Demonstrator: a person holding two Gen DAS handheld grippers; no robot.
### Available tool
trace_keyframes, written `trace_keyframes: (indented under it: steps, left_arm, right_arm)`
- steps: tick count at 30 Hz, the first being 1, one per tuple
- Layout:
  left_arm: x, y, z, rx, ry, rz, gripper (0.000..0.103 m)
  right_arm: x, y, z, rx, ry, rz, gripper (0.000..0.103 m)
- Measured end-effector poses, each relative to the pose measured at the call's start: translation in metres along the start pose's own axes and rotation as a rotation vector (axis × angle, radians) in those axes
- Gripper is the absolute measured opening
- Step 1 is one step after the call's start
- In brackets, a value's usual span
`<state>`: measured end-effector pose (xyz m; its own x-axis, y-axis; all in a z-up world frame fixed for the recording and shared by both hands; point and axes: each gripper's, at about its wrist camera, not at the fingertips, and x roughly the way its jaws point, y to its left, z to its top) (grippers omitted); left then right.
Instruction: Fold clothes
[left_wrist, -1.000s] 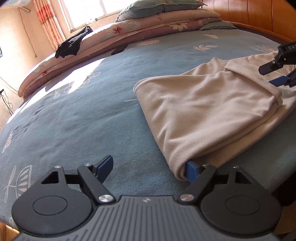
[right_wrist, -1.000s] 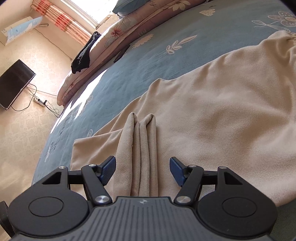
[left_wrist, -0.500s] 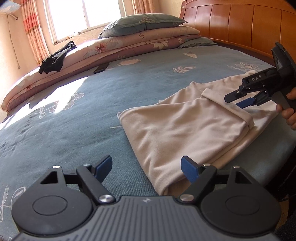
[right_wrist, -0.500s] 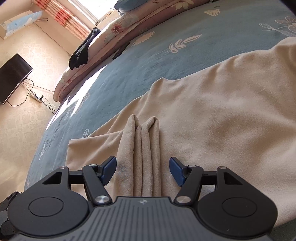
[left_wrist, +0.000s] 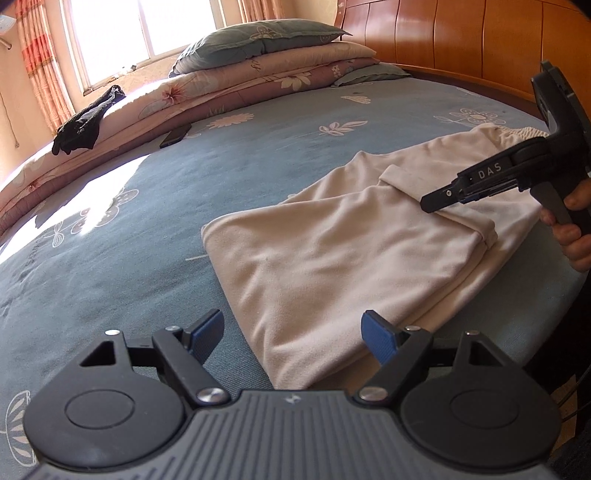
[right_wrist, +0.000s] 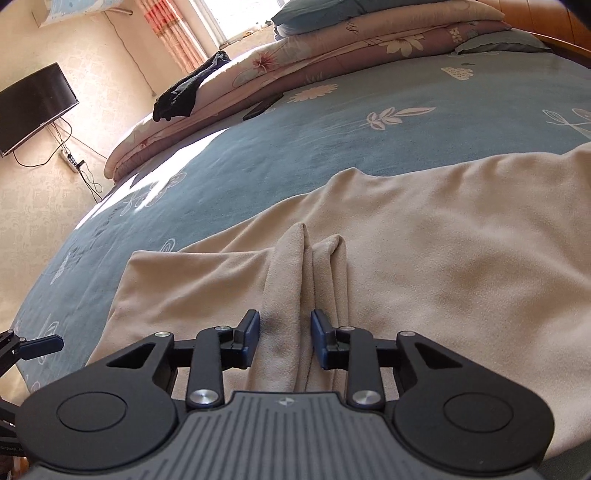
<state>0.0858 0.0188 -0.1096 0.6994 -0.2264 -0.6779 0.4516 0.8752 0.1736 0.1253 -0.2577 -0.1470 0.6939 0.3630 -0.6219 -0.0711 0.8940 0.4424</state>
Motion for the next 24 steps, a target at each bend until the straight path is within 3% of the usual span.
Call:
trace_keyframes:
  steps: [10,11,15,19,23,24]
  left_arm:
    - [0.000,-0.005,0.011,0.017,-0.014,-0.049,0.082]
    - [-0.003,-0.007,0.014,0.022,-0.026,-0.062,0.082]
    - [0.002,-0.012,0.052,0.025,-0.069,-0.139,0.082]
    - [0.029,-0.014,0.107,-0.092,-0.090,-0.309,0.082]
    - [0.060,-0.031,0.138,-0.117,-0.054,-0.357,0.082]
    - [0.069,-0.037,0.142,-0.127,-0.012,-0.385,0.082]
  right_arm:
    - [-0.011,-0.006,-0.008,0.196,0.050,0.023,0.045]
    - [-0.014,-0.004,-0.011,0.188,0.053,0.031,0.051]
    - [-0.025,-0.001,-0.021,0.118,0.036,0.069,0.058]
    - [-0.031,-0.007,-0.024,0.098,0.022,0.112,0.057]
    - [-0.030,-0.017,-0.024,0.122,0.019,0.142,0.056]
    - [-0.030,-0.018,-0.024,0.134,0.018,0.146,0.056]
